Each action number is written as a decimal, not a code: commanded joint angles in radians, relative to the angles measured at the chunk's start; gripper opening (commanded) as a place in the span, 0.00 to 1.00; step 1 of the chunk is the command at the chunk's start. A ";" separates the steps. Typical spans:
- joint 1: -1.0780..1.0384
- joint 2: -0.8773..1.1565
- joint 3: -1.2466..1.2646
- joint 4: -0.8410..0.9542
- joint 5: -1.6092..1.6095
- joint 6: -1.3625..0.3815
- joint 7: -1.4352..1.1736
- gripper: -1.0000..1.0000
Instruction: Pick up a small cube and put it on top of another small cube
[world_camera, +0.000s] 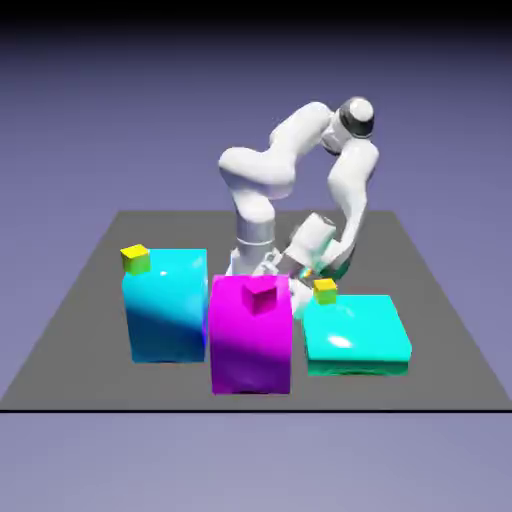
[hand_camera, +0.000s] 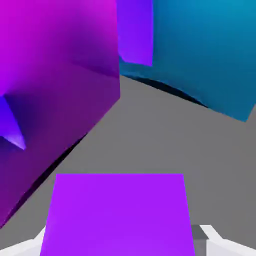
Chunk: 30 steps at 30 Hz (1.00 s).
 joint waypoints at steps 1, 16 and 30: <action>0.022 0.021 -0.024 -0.016 -0.043 0.001 0.032 0.00; 0.184 0.153 -0.508 0.000 -0.318 -0.073 0.003 0.00; 0.154 0.280 -0.912 0.184 -0.925 -0.158 0.118 0.00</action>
